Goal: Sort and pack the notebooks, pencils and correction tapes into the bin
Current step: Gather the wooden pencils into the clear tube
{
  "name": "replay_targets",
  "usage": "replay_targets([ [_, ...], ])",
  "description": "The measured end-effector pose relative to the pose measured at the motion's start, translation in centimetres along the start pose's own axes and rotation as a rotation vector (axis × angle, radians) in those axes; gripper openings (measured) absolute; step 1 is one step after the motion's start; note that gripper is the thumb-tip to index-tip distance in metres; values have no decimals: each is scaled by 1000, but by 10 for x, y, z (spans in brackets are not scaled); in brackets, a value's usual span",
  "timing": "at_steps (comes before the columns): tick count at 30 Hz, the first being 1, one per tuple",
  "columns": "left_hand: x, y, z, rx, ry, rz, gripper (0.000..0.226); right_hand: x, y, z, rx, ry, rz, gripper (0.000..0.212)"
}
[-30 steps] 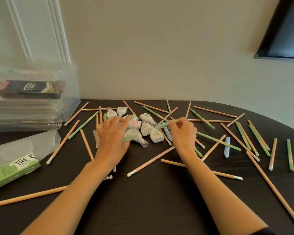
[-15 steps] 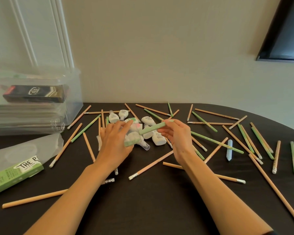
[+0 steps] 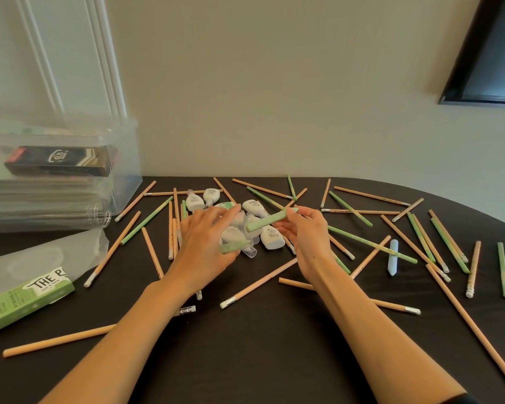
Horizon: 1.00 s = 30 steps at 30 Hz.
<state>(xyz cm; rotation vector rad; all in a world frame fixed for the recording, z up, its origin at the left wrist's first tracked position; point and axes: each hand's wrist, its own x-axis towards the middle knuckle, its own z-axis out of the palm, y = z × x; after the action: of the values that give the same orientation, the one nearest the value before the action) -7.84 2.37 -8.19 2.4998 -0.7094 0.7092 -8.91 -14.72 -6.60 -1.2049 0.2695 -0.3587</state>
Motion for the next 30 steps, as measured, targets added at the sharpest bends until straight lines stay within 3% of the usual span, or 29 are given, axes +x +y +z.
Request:
replay_targets([
  [9, 0, -1, -3, 98, 36, -57, 71, -9, 0, 3, -24, -212, -161, 11],
  [15, -2, 4, -3, 169, 58, -21, 71, -16, 15, 12, -347, -354, -187, 20],
  [20, 0, 3, -4, 126, 70, -37, 72, -16, 13, 11, -311, -456, -212, 31],
  [25, -1, 1, -3, 122, 66, -45, 73, -16, 11, 11, -463, -542, -239, 19],
  [26, -1, 2, -2, 117, 65, -48, 74, -13, 9, 10, -455, -508, -233, 18],
  [28, 0, 3, -1, 132, 58, -49, 75, -2, 1, 4, -397, -235, -165, 17],
  [30, 0, 4, 2, 157, 50, -43, 74, 12, -1, -10, -631, 102, -230, 18],
])
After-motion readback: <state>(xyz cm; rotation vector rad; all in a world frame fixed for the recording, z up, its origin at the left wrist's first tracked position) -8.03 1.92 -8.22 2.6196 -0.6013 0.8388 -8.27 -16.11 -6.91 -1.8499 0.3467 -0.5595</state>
